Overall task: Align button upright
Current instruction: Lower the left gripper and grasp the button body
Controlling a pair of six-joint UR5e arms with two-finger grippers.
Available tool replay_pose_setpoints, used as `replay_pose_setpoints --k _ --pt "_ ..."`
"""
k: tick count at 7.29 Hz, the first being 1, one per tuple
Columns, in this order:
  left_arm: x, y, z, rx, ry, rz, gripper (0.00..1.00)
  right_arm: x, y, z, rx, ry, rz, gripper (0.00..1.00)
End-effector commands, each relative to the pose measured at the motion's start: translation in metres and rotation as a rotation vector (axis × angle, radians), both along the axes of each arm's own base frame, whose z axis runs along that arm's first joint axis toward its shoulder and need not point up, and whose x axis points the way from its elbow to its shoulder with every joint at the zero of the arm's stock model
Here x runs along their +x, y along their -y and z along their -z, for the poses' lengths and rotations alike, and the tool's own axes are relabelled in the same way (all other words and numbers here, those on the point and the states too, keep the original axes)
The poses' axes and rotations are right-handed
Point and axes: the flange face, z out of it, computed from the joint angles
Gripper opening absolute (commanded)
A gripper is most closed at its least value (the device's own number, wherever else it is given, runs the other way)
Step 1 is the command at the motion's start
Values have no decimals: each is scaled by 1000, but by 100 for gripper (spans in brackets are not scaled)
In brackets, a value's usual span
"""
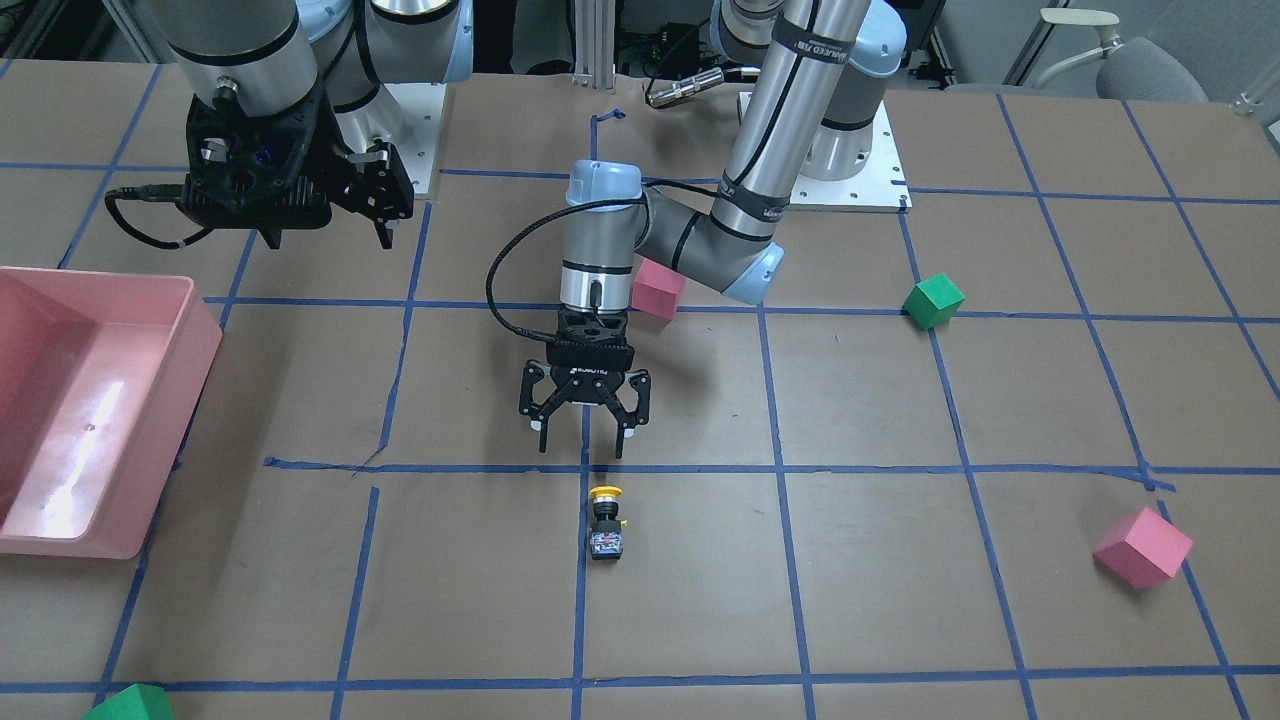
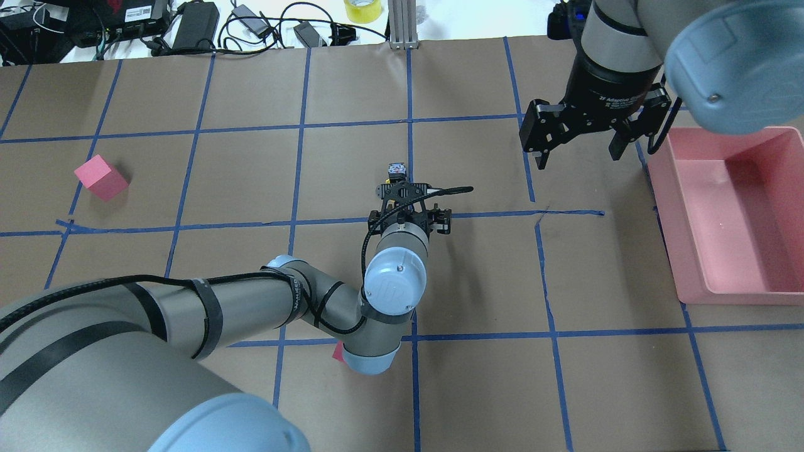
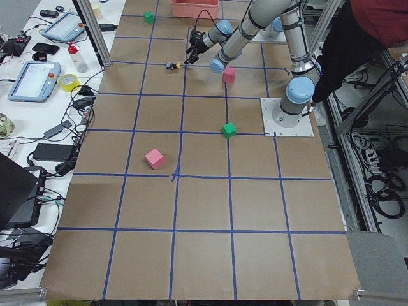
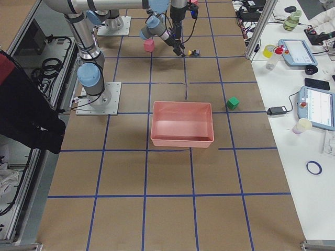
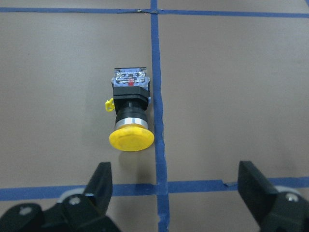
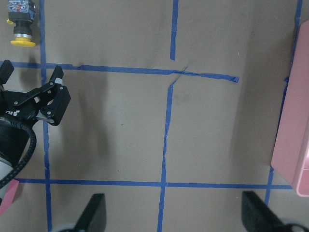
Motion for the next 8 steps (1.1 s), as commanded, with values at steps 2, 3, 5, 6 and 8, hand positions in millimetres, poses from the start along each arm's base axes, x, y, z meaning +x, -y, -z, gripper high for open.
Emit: replay_pose_setpoints --k 2,3,5,6,8 --pt "1 -2 18 -14 18 22 91 1 0 -1 -1 7 -1 100" --pt "1 -2 23 -16 36 38 91 0 0 -1 -1 6 -1 100" --pt "2 -3 27 -22 34 39 90 0 0 -1 -1 4 -1 100" --pt "3 -4 31 -16 42 36 90 0 0 -1 -1 6 -1 100" --pt "5 -7 34 -18 48 32 87 0 0 -1 -1 4 -2 100"
